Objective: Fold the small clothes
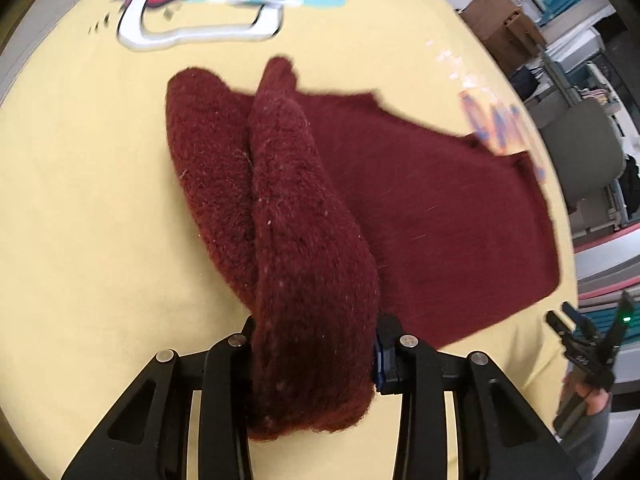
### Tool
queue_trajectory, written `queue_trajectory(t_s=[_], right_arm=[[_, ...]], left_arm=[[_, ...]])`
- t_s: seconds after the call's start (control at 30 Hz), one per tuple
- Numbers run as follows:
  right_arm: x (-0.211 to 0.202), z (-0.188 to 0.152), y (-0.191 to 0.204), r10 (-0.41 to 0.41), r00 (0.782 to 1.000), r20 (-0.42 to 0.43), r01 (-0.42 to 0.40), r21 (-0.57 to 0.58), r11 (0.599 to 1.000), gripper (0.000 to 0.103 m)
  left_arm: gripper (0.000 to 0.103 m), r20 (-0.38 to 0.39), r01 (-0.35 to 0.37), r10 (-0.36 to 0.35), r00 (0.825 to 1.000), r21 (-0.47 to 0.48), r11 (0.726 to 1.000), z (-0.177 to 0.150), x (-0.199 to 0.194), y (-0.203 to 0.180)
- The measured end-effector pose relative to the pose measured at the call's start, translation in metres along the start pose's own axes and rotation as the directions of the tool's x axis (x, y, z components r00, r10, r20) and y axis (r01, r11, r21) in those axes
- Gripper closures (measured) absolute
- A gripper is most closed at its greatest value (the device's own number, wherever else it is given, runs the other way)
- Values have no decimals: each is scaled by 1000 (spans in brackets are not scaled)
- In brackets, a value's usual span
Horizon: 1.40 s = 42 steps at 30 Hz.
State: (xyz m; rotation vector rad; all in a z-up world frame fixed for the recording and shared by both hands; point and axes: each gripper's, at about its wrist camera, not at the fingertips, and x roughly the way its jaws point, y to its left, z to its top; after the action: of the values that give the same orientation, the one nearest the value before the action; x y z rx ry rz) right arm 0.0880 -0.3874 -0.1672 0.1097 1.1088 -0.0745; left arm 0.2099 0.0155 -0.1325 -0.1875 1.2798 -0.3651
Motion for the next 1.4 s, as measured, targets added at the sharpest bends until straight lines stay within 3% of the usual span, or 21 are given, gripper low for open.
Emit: queue_trajectory(t_s=[0.17,0.37,0.67,0.8,0.9,1.07,1.2,1.27,1.33,1.4], right_arm=[[-14,6,-25,-18,1000,4,18,39,999,0],[-31,14,-66,-31,999,12,29,86,996,0],[-57,14,-115,-53,997,62,44,131,990,0],[-50,5,-127,-52,998,34,47,151,987,0],[-41,-2,-133,-36,999,5,35,161,986,0],[-25,-11,-133,-16,999,-30,21,166,986,0],[-20,-15,-133,-2,999,-43,10,176,984,0],[-19,-16,-132,0,999,-47,9,176,984,0],[-20,-16,-131,-1,999,-49,10,170,985,0],[-21,-16,-129,-2,999,-49,10,167,986,0]], left_arm=[[73,22,45,-47,999,56,997,23,-31,-48],[74,24,48,-52,998,155,987,44,-31,-135],[75,-18,28,-24,1000,294,955,59,52,-273],[75,-47,-73,97,994,365,928,42,109,-310],[73,-73,-136,174,982,367,920,27,140,-312],[65,-56,-172,200,978,323,931,29,153,-312],[55,-47,-204,231,972,324,924,28,150,-314],[44,-42,-185,208,977,308,933,29,140,-314],[24,-39,-151,169,985,286,946,29,130,-313],[17,-33,-133,146,989,265,955,30,118,-309]])
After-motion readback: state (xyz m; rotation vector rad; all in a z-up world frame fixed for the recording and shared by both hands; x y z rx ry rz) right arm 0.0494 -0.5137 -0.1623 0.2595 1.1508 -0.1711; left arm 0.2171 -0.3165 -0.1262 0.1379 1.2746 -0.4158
